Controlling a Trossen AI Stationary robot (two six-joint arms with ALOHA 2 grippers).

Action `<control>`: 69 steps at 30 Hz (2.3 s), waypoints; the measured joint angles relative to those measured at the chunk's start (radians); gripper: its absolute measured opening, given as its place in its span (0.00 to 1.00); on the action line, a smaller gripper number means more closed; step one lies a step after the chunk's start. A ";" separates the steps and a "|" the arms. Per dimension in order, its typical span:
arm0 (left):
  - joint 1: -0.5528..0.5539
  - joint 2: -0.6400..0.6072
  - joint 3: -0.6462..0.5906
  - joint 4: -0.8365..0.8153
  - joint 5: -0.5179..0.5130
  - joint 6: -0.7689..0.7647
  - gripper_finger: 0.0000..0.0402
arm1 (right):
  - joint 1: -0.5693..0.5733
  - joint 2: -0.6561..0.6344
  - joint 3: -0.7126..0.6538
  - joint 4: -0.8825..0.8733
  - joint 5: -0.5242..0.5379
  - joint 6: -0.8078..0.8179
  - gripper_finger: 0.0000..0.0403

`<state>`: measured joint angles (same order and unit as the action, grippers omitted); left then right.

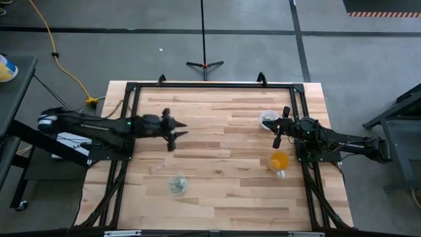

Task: Pick and place Stevia / Truvia into bins
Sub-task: Return to Home Position

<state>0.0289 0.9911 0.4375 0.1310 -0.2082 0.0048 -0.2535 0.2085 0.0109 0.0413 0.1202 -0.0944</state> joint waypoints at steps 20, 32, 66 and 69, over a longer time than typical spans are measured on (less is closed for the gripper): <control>0.030 -0.736 -0.336 -0.059 0.108 0.020 0.06 | 0.000 -0.002 0.000 0.069 -0.171 0.035 0.00; 0.030 -0.902 -0.337 -0.220 0.126 -0.057 0.06 | 0.017 -0.091 0.001 0.056 -0.163 0.169 0.00; 0.030 -0.950 -0.399 -0.179 0.128 -0.063 0.17 | 0.025 -0.145 0.001 -0.029 -0.118 0.089 0.01; 0.030 -0.950 -0.399 -0.179 0.128 -0.056 0.19 | 0.025 -0.145 0.001 -0.029 -0.119 0.093 0.01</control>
<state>0.0586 0.0414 0.0387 -0.0484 -0.0803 -0.0513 -0.2287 0.0639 0.0116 0.0120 0.0016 -0.0017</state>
